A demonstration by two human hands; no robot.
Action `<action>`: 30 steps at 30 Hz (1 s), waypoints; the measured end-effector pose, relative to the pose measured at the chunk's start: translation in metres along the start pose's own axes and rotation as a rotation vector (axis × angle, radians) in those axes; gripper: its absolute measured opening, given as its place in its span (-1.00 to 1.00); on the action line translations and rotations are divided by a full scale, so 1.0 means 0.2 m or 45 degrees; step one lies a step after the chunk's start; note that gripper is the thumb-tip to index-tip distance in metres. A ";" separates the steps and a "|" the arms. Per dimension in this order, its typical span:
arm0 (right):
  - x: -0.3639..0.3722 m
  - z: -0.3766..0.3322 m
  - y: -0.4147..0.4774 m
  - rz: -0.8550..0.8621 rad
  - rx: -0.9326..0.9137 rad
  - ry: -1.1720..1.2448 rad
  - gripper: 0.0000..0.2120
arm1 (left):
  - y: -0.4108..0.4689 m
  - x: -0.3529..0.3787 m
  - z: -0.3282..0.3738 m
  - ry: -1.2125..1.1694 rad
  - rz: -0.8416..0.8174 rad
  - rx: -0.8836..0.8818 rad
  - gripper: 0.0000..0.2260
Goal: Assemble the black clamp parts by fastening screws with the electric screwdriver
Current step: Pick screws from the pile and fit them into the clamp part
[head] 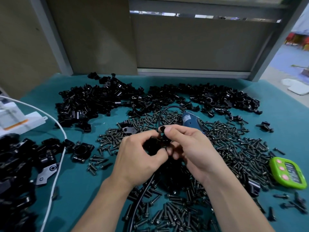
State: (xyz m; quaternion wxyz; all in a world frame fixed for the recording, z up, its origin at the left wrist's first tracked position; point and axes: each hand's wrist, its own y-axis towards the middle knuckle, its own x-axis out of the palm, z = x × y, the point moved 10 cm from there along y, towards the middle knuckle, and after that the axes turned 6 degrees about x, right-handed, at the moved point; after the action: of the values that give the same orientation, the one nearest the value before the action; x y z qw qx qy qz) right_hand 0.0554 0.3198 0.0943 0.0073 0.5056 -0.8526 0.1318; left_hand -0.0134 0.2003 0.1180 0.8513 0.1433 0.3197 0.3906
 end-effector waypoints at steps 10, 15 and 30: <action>0.00 0.07 0.00 0.321 0.092 -0.222 -0.51 | -0.01 -0.02 0.03 0.080 0.157 0.012 -0.85; 0.00 0.08 0.00 0.305 0.141 -0.138 -0.54 | -0.01 0.01 0.05 0.035 0.135 -0.026 -0.89; 0.06 -0.02 -0.01 -0.092 -0.063 0.039 -0.74 | 0.00 0.11 -0.17 -0.711 0.039 -0.440 -0.63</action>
State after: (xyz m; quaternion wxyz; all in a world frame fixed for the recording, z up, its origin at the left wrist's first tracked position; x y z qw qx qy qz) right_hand 0.0506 0.3095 0.0999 0.0374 0.5337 -0.8365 0.1180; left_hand -0.0256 0.2162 0.0829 0.9118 0.1032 0.0009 0.3974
